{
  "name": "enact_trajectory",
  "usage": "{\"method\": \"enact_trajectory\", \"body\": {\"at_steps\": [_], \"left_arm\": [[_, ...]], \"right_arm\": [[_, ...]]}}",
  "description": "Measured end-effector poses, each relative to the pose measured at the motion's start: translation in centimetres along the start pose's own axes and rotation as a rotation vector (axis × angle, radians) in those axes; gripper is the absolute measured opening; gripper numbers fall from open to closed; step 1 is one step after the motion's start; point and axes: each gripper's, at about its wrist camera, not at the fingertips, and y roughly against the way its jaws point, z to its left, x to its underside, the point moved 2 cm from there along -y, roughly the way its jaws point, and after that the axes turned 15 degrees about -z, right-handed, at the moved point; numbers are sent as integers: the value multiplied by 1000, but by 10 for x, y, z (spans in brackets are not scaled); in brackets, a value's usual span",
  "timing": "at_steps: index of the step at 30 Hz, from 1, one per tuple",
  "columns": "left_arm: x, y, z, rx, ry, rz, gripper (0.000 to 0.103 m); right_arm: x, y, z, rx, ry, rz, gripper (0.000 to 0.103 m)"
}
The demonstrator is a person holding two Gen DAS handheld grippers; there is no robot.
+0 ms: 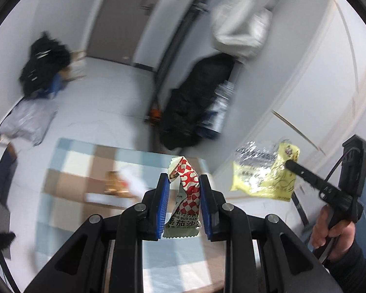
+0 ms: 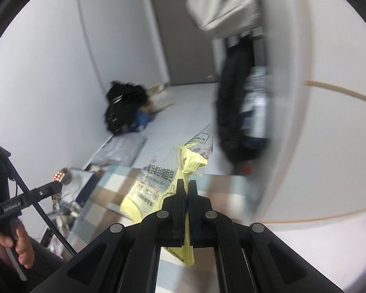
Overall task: Collect trash
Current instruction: 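Carry the yellow bag and red wrapper over the white bin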
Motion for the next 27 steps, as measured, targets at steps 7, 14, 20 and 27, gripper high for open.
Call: {"method": "enact_trajectory", "body": {"at_steps": [7,14,20,27], "left_arm": [[5,-26,-75,106,-74,63,20],[25,-58,-142,203,-128,144,20],[63,-95,-175,242,-137,242,20],[107,-135,-201,257,-178,376,20]], "right_arm": [[8,94,-69,173,-30,-116,1],[37,138,-136,345,-93,-157,1],[60,131,-170,413,-78,-99,1],[105,128,-205,457,-128,-35,1]]}}
